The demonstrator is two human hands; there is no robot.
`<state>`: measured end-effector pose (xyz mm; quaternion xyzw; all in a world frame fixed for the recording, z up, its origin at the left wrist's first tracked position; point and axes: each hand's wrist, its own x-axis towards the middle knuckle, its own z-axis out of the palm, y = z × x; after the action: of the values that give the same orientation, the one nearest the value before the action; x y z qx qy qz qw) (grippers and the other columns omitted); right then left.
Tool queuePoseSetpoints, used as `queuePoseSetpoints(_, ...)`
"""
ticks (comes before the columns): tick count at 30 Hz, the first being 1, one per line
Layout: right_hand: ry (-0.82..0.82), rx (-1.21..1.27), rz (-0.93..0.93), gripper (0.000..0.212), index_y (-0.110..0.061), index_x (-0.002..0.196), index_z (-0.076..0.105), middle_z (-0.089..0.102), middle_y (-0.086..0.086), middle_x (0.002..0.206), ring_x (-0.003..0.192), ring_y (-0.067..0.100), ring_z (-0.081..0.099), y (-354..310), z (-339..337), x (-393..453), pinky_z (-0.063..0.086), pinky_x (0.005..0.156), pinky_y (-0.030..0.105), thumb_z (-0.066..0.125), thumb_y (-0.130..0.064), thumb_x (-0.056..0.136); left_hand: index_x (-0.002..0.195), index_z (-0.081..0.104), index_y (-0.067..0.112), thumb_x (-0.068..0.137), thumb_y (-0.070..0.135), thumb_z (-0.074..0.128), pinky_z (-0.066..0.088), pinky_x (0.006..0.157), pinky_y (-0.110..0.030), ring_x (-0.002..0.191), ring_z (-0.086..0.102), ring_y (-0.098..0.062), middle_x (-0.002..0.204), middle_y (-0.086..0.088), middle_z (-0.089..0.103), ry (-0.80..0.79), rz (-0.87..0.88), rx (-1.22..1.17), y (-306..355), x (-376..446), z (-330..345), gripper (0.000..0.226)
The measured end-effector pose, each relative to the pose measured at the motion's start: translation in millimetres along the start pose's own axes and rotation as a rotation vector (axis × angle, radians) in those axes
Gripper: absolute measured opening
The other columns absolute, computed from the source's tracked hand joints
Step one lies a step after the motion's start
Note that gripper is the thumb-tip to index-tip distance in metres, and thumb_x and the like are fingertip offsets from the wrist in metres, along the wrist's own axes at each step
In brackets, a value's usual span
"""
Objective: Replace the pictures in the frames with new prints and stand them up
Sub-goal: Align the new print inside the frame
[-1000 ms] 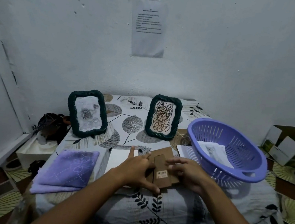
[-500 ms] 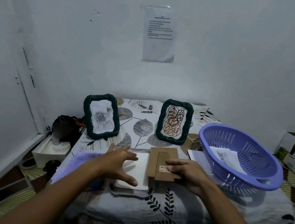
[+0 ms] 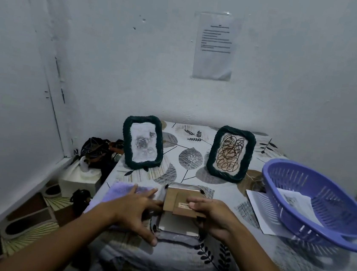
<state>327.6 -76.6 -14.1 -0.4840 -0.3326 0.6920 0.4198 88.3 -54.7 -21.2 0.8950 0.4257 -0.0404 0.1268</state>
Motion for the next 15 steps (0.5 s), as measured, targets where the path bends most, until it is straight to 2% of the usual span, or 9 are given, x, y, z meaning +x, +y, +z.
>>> queuePoseSetpoints(3, 0.003, -0.003, 0.000, 0.020, 0.002, 0.096, 0.069, 0.065, 0.015, 0.081, 0.069, 0.019, 0.059, 1.3, 3.3, 3.1, 0.047, 0.052, 0.022, 0.058, 0.012, 0.083, 0.141, 0.047, 0.025, 0.054, 0.089, 0.049, -0.012, 0.116, -0.056, 0.147, -0.005, -0.010, 0.157, 0.000, 0.028, 0.006, -0.006, -0.006, -0.5, -1.3, 1.9, 0.108)
queuePoseSetpoints(7, 0.015, 0.004, 0.005, 0.019, 0.002, 0.093, 0.069, 0.065, 0.015, 0.080, 0.067, 0.019, 0.059, 2.6, 5.6, 6.3, 0.047, 0.050, 0.022, 0.058, 0.013, 0.082, 0.142, 0.043, 0.031, 0.057, 0.085, 0.056, -0.014, 0.115, -0.053, 0.139, -0.012, 0.001, 0.158, -0.004, 0.025, 0.030, -0.008, -0.019, -2.5, 0.1, 5.6, 0.102)
queuePoseSetpoints(13, 0.026, -0.014, -0.006, 0.020, 0.003, 0.095, 0.069, 0.065, 0.016, 0.082, 0.067, 0.019, 0.057, 3.3, 4.7, 7.6, 0.043, 0.049, 0.021, 0.059, 0.013, 0.081, 0.145, 0.039, 0.033, 0.065, 0.078, 0.063, -0.015, 0.116, -0.051, 0.135, -0.015, 0.005, 0.160, -0.003, 0.018, 0.043, -0.021, -0.028, -2.7, -0.4, 6.0, 0.095)
queuePoseSetpoints(15, 0.028, -0.012, -0.012, 0.020, 0.003, 0.097, 0.069, 0.065, 0.016, 0.083, 0.068, 0.019, 0.057, 4.1, 3.7, 8.2, 0.042, 0.052, 0.023, 0.059, 0.012, 0.081, 0.145, 0.039, 0.034, 0.059, 0.085, 0.058, -0.017, 0.115, -0.049, 0.135, -0.015, 0.006, 0.160, -0.002, 0.017, 0.041, -0.020, -0.032, -3.4, 0.4, 7.0, 0.101)
